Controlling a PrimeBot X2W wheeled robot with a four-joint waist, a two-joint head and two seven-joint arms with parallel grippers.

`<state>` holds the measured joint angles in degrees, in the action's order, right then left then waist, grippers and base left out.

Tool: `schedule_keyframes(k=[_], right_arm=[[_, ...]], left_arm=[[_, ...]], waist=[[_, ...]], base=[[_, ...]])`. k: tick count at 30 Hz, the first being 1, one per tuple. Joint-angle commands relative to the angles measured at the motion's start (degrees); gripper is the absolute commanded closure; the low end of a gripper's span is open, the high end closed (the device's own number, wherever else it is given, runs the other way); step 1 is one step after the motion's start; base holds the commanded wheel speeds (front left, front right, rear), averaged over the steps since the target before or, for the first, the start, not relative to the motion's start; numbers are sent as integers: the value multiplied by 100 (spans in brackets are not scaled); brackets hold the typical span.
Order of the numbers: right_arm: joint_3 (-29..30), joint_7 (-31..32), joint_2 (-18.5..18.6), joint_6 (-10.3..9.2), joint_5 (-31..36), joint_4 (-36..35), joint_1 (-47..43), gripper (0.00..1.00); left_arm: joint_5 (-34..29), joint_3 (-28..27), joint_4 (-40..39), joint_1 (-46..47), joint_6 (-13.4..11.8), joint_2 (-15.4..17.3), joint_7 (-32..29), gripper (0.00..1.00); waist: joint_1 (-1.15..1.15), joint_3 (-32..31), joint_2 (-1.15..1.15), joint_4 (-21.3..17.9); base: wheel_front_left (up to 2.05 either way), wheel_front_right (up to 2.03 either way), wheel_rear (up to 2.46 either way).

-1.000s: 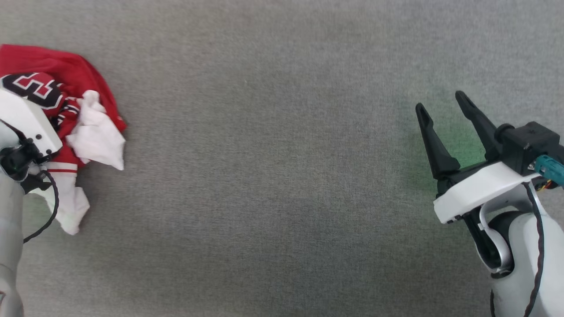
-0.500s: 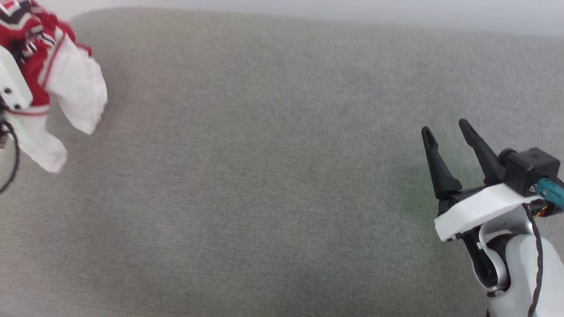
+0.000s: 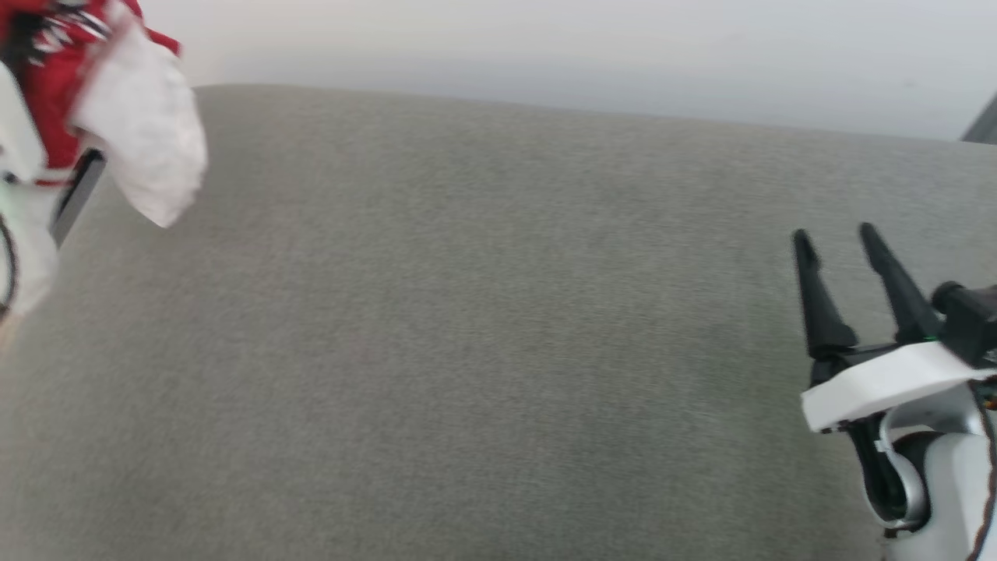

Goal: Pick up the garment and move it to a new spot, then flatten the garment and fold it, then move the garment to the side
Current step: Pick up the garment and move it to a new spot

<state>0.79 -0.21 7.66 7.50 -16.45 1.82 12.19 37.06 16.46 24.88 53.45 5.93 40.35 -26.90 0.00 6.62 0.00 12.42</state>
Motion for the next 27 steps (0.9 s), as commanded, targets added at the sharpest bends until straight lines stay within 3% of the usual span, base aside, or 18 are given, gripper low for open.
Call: schedule_keyframes(k=[1,10,15,21,27], right_arm=[[112,-39,0,-2,27,-36,-95,0],[739,-73,-125,-2,110,-178,-238,0],[884,-87,-200,-2,102,-208,-301,0],[890,-149,-286,-2,61,-112,-322,0],[755,-249,-372,-2,8,47,-334,0]], left_arm=[[105,-15,-390,-210,-100,16,-159,100],[389,161,-2861,-1177,-720,75,-1170,100],[420,464,-3665,-1483,-859,-56,-1519,100],[411,962,-3925,-1768,-910,-306,-1782,100],[376,1570,-3338,-2097,-731,-645,-1822,100]], waist=[[0,-70,0,-158],[0,-110,0,-1078],[0,-18,0,-1569],[0,83,0,-1971],[0,216,0,-2275]], base=[[0,0,0],[0,0,0],[0,0,0],[0,0,0],[0,0,0]])
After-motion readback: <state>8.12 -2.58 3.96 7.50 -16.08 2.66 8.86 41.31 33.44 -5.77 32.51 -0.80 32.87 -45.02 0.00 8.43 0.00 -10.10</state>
